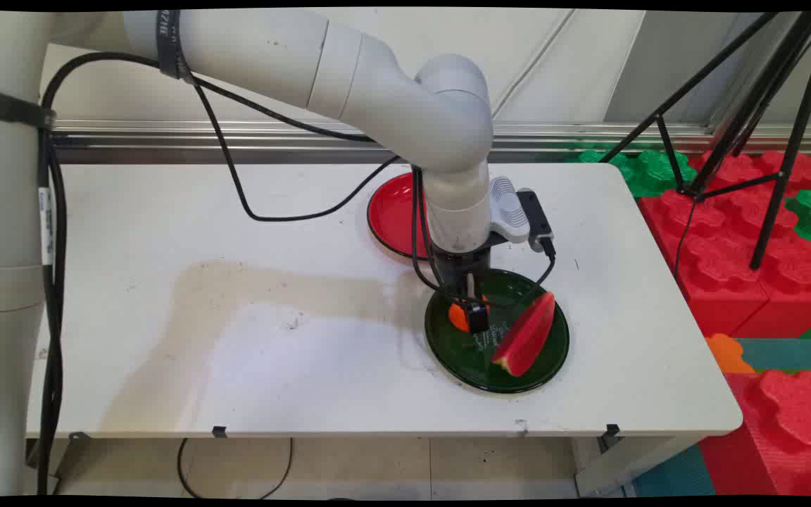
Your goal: Pick up the eggplant from the red plate
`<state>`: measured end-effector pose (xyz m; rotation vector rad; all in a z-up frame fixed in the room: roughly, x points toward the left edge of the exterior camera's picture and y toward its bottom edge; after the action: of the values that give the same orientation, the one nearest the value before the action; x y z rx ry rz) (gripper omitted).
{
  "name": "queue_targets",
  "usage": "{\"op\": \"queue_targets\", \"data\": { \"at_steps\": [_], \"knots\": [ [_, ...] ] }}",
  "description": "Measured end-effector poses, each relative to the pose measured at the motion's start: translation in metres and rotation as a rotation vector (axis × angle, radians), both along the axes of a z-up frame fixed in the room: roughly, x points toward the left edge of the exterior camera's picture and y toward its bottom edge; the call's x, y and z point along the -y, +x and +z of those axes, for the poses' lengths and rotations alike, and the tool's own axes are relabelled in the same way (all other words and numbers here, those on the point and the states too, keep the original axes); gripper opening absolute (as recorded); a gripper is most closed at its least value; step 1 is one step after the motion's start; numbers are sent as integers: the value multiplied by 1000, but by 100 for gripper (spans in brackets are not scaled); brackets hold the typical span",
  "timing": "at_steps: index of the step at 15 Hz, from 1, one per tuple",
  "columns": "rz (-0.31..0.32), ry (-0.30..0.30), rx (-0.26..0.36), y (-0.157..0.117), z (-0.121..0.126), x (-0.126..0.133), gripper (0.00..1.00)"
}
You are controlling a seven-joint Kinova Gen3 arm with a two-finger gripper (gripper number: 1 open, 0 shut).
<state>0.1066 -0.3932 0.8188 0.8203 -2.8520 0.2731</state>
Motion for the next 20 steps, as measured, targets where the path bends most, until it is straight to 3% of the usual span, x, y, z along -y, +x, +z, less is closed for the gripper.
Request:
{"op": "queue_targets", "data": {
  "at_steps": [5,14,17,20],
  "knots": [
    [-29,-22,-8,9,9,-3,100],
    [-34,-143,-82,40,63,-17,100],
    [-13,-198,-120,57,87,-32,100],
    [54,-244,-155,78,111,-48,100]
  ]
}}
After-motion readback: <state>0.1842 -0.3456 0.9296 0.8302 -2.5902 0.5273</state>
